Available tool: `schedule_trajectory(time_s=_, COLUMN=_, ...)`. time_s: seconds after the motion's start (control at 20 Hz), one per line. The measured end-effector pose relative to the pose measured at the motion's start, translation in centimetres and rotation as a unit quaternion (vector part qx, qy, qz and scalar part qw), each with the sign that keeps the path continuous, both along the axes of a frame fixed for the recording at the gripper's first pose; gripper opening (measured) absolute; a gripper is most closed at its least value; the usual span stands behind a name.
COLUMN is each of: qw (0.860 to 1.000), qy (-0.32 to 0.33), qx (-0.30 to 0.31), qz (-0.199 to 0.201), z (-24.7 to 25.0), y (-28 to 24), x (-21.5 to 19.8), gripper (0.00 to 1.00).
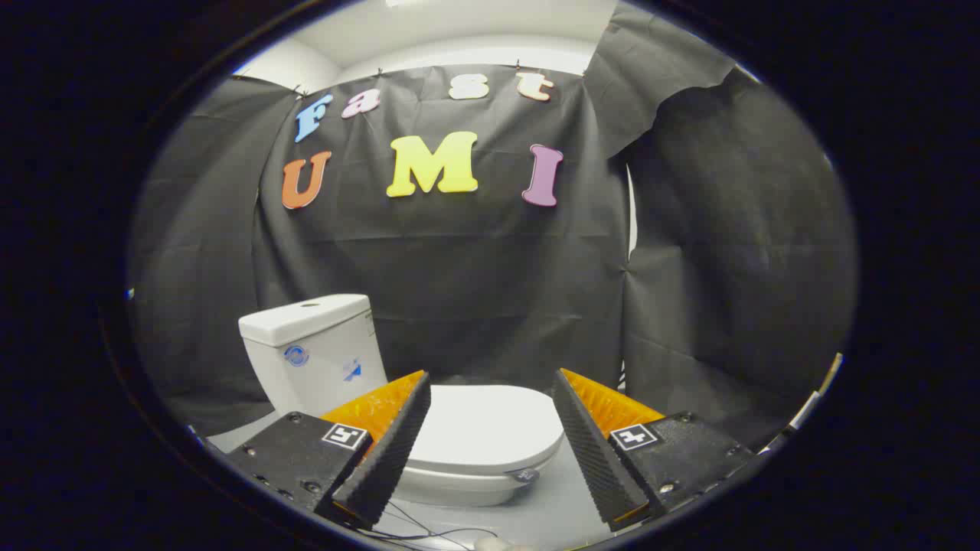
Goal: Open the toilet lid.
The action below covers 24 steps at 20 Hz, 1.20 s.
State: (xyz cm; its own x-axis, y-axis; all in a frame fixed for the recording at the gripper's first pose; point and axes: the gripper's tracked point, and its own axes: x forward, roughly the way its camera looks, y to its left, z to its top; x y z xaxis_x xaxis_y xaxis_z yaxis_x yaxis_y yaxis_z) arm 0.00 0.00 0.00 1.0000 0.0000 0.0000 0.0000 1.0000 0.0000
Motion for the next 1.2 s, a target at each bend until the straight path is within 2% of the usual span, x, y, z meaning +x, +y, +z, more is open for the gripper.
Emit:
schedule_trajectory(time_s=0.8, qw=1.0, qy=0.006, qx=-0.006, qz=-0.013, z=-0.7, y=-0.4, x=0.0, gripper=1.0)
schedule_trajectory(time_s=1.0, qw=1.0, qy=-0.003, qx=-0.003, qz=-0.008, z=-0.2, y=-0.3, x=1.7, gripper=1.0)
schedule_trajectory(time_s=1.2, qw=1.0, qy=-0.001, qx=0.018, qz=0.01, z=-1.0, y=-1.3, x=5.3, gripper=1.0)
